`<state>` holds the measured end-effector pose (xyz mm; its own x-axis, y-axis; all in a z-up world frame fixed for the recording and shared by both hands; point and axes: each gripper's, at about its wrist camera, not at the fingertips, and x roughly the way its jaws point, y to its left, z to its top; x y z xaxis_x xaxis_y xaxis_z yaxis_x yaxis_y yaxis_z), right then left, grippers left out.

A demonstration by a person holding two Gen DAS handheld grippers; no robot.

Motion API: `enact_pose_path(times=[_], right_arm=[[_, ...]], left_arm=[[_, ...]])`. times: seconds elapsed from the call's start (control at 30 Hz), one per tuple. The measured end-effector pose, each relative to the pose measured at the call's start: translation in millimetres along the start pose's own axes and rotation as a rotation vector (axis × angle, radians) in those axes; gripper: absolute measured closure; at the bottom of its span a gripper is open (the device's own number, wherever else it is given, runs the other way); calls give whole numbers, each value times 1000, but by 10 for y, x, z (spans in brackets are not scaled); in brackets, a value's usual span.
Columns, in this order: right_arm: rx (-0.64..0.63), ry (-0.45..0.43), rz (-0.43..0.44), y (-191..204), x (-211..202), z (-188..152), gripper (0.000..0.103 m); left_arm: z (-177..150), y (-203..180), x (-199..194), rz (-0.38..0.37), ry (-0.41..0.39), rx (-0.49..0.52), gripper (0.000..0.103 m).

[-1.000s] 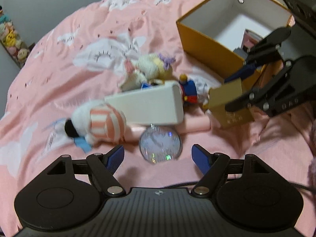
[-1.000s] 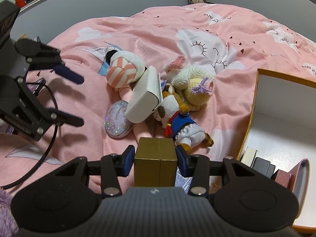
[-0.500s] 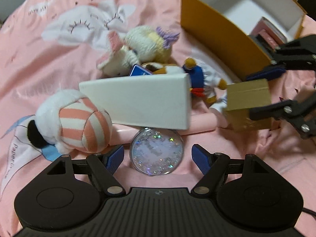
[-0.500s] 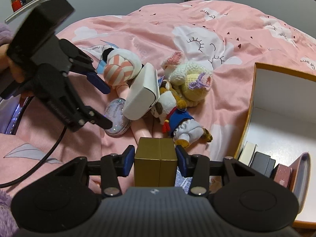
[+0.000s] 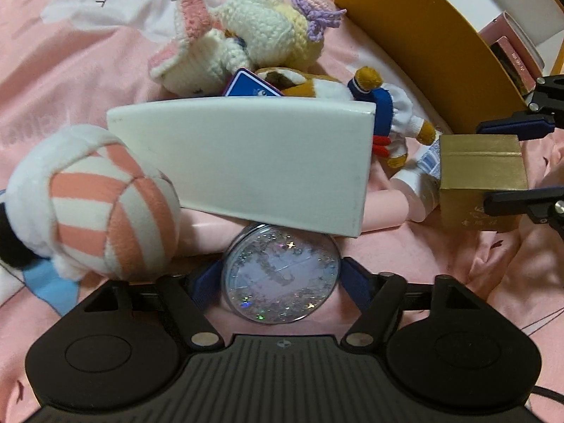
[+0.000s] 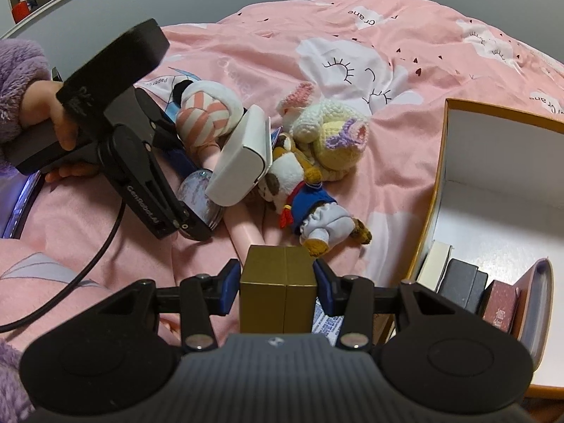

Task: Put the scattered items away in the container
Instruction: 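Lower the left gripper onto the round mirror's rim, then grasp the round mirror edge-on with the left gripper and lift it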

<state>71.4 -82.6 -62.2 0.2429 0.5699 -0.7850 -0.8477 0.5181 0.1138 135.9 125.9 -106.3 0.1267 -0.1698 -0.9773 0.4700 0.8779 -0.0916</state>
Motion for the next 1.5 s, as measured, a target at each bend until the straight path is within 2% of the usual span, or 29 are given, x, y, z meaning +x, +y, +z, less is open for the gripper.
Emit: enact_pose_path(times=[0.3, 0.43, 0.57, 0.97, 1.1, 1.17, 1.3, 1.5], right_arm=[[5, 8, -10, -23, -12, -35, 55], [8, 24, -13, -27, -16, -76, 55], [5, 22, -20, -13, -47, -104, 55], [16, 19, -41, -14, -103, -149, 55], [14, 20, -40, -11, -91, -147, 55], [13, 20, -42, -11, -92, -151, 55], [25, 22, -46, -39, -96, -164, 55], [20, 29, -45, -41, -67, -157, 55]], left_arm=[[-160, -324, -171, 2, -11, 52, 20], [-234, -433, -181, -12, 9, 84, 20], [-227, -476, -156, -7, 28, 144, 20], [-60, -575, -291, -29, 129, 414, 20], [-6, -608, -200, -21, 165, 463, 20], [42, -570, -126, -13, 177, 448, 20], [117, -400, -46, -34, 169, 353, 20], [114, -322, -16, -75, 130, 319, 24]])
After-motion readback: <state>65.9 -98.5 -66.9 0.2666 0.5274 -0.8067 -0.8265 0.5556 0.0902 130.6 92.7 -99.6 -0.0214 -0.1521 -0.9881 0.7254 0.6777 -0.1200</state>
